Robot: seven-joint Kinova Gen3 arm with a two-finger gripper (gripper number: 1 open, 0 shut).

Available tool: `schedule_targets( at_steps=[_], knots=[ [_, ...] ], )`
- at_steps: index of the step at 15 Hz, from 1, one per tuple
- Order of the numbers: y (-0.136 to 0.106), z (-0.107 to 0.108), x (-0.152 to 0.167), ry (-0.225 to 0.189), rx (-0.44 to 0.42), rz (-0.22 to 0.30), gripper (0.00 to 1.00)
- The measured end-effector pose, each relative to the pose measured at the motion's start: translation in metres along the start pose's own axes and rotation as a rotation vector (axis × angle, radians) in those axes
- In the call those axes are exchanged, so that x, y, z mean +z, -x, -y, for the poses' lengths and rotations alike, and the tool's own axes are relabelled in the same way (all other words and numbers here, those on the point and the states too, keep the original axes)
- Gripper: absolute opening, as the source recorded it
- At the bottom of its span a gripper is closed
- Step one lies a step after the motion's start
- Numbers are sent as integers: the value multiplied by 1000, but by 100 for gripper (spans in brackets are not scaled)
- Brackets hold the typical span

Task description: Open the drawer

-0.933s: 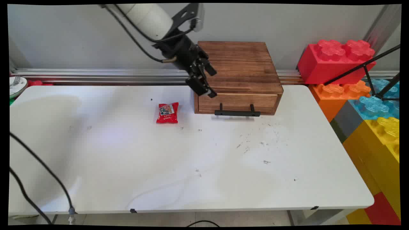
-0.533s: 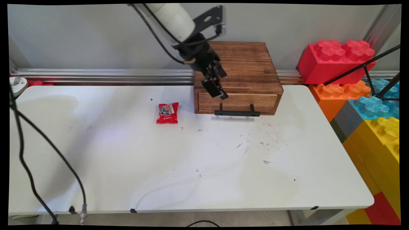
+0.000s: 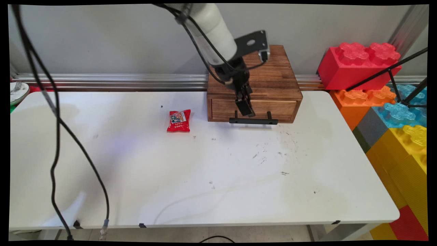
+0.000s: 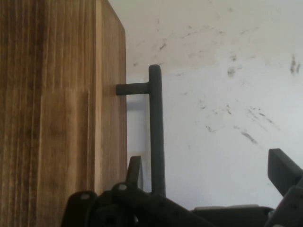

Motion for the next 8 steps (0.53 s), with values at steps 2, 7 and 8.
schedule_targets(
  at_steps=[2, 7, 8],
  knots=[
    [-5, -1, 16, -5, -2, 26, 100],
    [-9, -1, 53, -20, -5, 76, 100],
    [-9, -1, 59, -22, -6, 82, 100]
  ],
)
